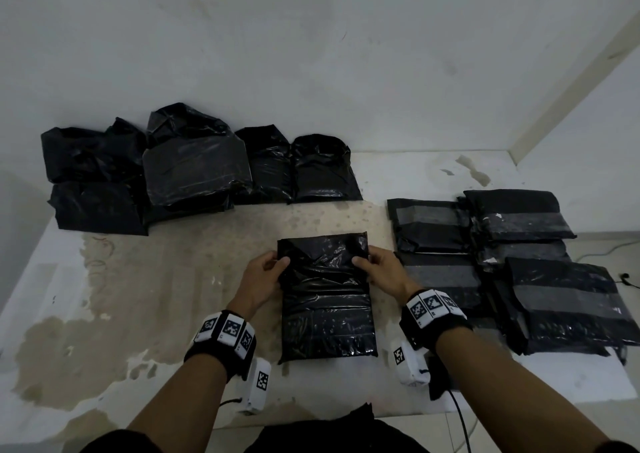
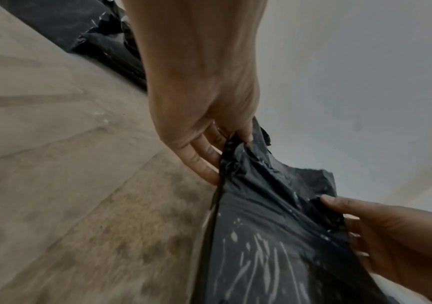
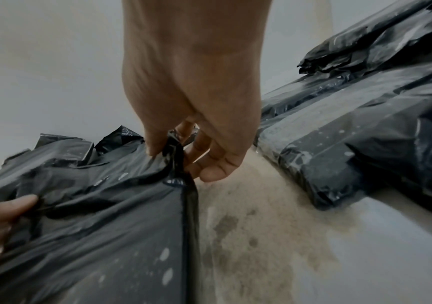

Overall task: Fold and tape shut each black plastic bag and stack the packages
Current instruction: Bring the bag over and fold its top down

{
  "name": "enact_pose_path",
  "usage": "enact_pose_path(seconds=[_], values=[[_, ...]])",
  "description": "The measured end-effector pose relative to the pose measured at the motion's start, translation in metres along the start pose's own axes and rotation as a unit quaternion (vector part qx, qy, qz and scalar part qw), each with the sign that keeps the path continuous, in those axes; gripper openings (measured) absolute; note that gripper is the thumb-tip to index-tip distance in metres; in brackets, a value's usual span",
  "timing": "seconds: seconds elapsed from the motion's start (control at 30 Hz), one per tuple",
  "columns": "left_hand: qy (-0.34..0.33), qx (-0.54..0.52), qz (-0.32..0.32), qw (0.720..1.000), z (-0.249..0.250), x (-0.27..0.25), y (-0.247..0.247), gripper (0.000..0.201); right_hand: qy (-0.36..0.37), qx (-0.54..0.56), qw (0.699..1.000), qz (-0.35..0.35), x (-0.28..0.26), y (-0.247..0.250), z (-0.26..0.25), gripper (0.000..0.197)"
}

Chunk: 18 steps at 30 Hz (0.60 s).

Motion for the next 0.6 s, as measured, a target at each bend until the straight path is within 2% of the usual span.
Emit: enact_pose_path(seconds=[0.07, 0.27, 0.37, 0.4, 0.53, 0.6], values=[[-0.015, 0.028, 0.001, 1.0, 0.007, 0.006, 0.007, 0.016, 0.006, -0.03, 0.999, 0.018, 0.006, 0.007, 0.0, 0.03], [-0.036, 0.101, 0.025, 0.994, 0.019, 0.016, 0.022, 0.021, -0.009, -0.075, 0.996, 0.057, 0.008, 0.023, -0.004, 0.032], [0.01, 0.017, 0.027, 0.999, 0.011, 0.014, 0.016, 0.023, -0.031, -0.057, 0.995, 0.075, 0.003, 0.024, -0.003, 0.029], [0.024, 0.0, 0.026, 0.999, 0.006, 0.015, 0.014, 0.024, -0.048, -0.042, 0.995, 0.073, 0.0, 0.023, -0.002, 0.027], [0.041, 0.043, 0.022, 0.998, -0.003, 0.016, 0.012, 0.026, -0.105, 0.03, 0.994, 0.026, -0.008, 0.01, 0.001, 0.021], [0.056, 0.008, 0.02, 0.998, -0.005, 0.016, 0.01, 0.025, -0.109, 0.035, 0.993, 0.017, -0.01, 0.008, 0.0, 0.021]])
Point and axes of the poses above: each hand's wrist, its own x-axis towards the middle knuckle, its own y-axis out of the back of the hand, z = x × y, the point moved 10 cm from there along x, towards the middle knuckle, and after that the axes turned 4 degrees about -z, right-handed, at the moved point
